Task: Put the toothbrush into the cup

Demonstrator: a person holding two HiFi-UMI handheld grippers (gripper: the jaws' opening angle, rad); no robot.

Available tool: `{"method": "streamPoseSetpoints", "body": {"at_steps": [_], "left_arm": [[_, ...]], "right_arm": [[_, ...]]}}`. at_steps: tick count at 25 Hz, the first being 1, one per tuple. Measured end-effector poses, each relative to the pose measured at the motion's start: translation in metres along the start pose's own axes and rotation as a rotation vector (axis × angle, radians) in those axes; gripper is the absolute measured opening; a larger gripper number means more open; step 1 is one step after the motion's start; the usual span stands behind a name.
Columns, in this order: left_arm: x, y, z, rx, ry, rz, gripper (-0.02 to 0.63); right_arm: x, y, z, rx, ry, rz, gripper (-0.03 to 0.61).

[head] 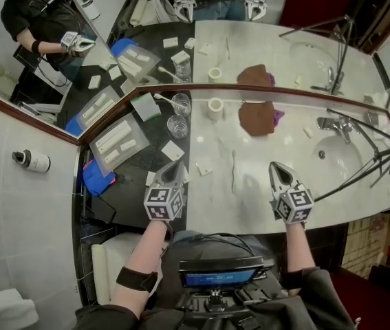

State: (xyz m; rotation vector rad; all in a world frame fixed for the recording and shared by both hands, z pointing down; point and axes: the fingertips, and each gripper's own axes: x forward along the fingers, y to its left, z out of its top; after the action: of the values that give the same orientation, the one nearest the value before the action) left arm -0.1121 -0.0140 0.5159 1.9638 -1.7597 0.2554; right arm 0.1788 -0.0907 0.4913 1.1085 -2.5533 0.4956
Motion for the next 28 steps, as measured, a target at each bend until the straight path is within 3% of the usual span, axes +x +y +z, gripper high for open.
{"method": "streamPoseSetpoints", "body": {"at_steps": [3,10,16,22,28], "left_arm": [[0.016,0.015,0.014,-0.064,-0.005,0.005,0.037],[0.078,0.06,0.061,-0.191,-0.014,-0.016,0.18],[0.13,0.102,0.082,-0.268,0.009,-0.014,0.224],[0.172,0.142,0.073,-0.331,0.069,0.004,0.245],[0.198,0.165,0.068,-0.332,0.108,0.004,0.245]], "right_arm": [[-0.006,-0.005,-0.004,0.014,0.0,-0.017,0.015],[-0.013,-0.017,-0.011,0.049,0.003,-0.079,0.015],[-0.002,-0.028,-0.027,0.081,0.032,-0.123,0.015],[0.006,-0.05,-0.034,0.133,0.029,-0.176,0.015],[0.002,-0.078,-0.049,0.149,0.056,-0.249,0.015]]}}
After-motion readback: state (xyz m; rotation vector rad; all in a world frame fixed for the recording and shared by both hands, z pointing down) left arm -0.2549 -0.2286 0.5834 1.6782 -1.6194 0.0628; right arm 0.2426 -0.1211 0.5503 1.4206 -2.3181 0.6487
